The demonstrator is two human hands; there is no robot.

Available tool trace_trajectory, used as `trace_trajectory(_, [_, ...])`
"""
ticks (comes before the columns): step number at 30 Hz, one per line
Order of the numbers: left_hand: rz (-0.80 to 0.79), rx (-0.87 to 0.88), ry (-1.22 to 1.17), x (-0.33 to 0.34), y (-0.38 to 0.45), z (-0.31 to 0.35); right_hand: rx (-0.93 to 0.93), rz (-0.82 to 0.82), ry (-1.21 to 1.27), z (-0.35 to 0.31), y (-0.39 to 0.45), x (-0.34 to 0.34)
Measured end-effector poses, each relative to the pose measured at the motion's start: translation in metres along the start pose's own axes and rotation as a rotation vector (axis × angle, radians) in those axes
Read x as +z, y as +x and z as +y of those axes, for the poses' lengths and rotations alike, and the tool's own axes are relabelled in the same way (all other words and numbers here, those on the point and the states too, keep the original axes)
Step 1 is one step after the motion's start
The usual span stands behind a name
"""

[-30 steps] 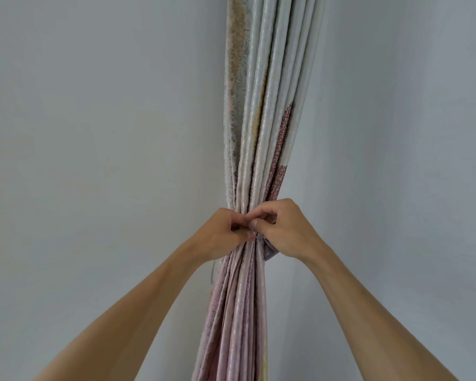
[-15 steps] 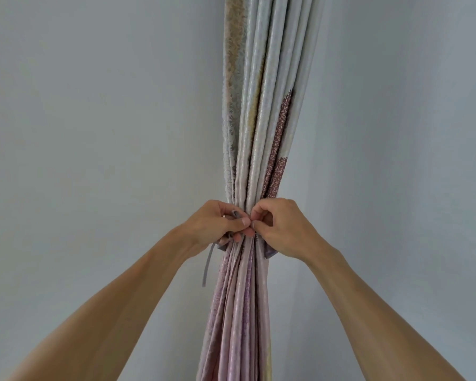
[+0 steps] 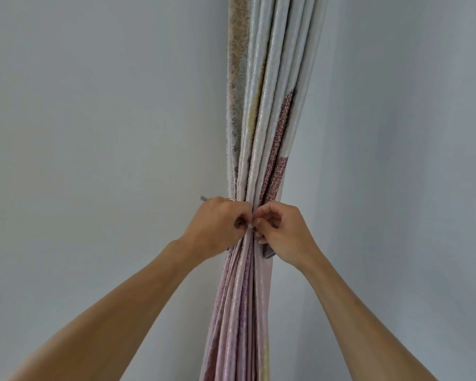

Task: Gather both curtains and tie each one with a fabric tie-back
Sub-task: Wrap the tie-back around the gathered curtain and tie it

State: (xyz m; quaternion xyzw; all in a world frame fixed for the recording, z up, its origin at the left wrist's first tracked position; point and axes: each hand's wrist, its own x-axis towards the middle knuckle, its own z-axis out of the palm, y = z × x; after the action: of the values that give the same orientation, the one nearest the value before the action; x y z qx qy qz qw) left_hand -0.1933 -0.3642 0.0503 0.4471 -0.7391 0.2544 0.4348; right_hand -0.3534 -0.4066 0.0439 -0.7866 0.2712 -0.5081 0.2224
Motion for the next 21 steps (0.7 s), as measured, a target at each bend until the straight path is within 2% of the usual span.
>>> trace_trajectory(2, [0.155, 0.106, 0.1, 0.008, -0.009, -0.004, 0.031, -0.005, 0.064, -0.002, 0.001, 0.003])
trace_trajectory(4, [0.247, 0.129, 0.087, 0.017, -0.014, -0.009, 0.048, -0.004, 0.089, -0.003, 0.003, 0.005])
trace_trajectory(9, [0.333, 0.022, -0.162, 0.018, -0.012, -0.01, 0.041, -0.037, 0.051, -0.01, 0.0, 0.005])
trace_trajectory(13, [0.301, -0.084, -0.295, 0.018, -0.012, -0.011, 0.131, -0.094, -0.015, -0.013, -0.001, 0.0])
trace_trajectory(16, [0.204, -0.198, -0.384, 0.017, -0.013, -0.013, 0.188, -0.102, -0.096, -0.013, 0.001, -0.004])
trace_trajectory(21, [0.111, -0.229, -0.263, 0.012, -0.025, -0.026, 0.203, 0.02, -0.493, -0.003, 0.001, -0.018])
